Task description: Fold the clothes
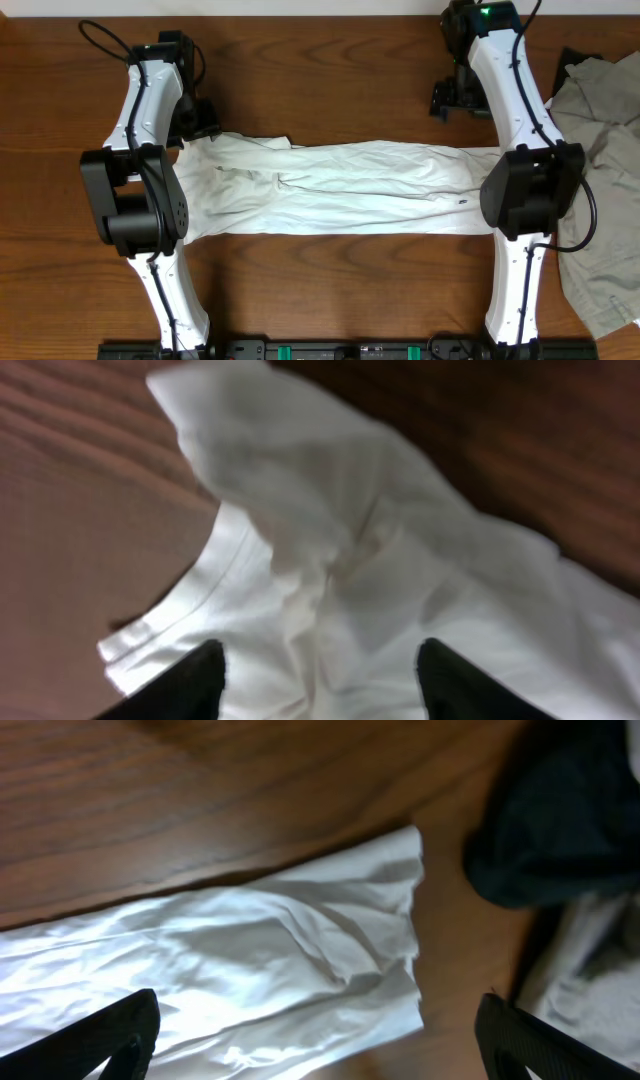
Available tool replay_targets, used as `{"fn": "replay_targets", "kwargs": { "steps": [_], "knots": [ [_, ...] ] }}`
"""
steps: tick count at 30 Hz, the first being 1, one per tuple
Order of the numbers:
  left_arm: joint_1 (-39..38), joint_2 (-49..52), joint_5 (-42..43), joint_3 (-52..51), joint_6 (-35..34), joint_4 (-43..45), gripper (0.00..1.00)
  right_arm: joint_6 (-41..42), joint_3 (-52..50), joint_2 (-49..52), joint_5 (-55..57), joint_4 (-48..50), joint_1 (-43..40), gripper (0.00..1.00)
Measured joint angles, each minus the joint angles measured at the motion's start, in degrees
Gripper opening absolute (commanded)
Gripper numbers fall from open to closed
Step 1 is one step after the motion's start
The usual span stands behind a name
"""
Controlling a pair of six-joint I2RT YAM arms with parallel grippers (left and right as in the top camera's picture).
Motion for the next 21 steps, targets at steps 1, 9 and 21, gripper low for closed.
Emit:
{"fn": "replay_targets", "kwargs": {
  "steps": [1, 9, 21],
  "knots": [
    [0.00, 0.00, 0.13, 0.00, 0.22, 0.81, 0.77, -0.76, 0.00, 0.00, -0.90, 0.48, -0.31, 0.99],
    [0.00, -1.27, 2.62, 0.00, 1.99, 5.14, 0.84, -3.96, 0.00, 0.00, -4.70, 2.36, -1.88, 0.99],
    [-0.76, -9.14, 4.74, 0.39, 3.69, 5.57, 0.83, -4.63, -3.19, 0.00, -6.43, 6.29, -1.86, 0.99]
  ]
}}
